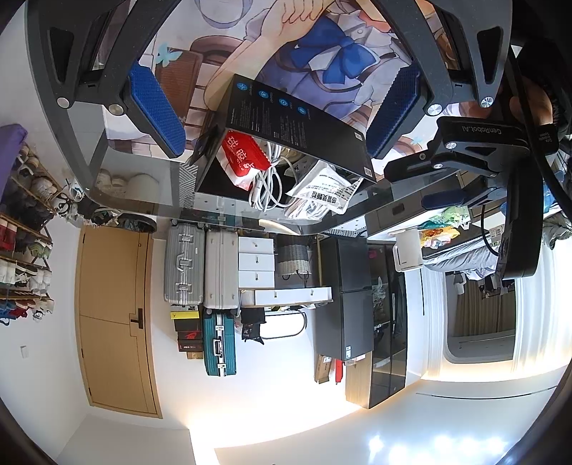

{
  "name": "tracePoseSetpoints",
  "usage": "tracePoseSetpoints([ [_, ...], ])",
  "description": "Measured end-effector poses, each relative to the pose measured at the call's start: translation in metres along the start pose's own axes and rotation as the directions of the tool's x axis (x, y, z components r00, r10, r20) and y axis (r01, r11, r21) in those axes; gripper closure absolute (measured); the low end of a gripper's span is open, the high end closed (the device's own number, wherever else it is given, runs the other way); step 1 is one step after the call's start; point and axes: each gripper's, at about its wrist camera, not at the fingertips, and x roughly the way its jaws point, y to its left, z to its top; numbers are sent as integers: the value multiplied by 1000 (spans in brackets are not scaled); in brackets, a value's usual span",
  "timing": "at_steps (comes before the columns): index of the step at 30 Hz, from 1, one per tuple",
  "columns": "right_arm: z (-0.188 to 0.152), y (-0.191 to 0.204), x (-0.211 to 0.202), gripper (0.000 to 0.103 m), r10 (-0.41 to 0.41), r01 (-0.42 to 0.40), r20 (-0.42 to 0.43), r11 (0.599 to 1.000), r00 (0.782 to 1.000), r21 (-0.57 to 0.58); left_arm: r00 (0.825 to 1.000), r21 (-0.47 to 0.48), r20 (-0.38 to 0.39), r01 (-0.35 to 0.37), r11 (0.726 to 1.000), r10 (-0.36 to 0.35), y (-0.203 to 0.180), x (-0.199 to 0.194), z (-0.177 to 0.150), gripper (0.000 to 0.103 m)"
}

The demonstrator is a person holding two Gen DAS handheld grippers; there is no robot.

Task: Organize soft objects

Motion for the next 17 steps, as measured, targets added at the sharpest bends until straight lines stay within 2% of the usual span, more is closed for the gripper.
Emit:
tracePoseSetpoints([
  [17,0,0,0,1,1,-1,0,1000,1000,-1,1000,-7,0,-4,1000,4,-1,1,0,0],
])
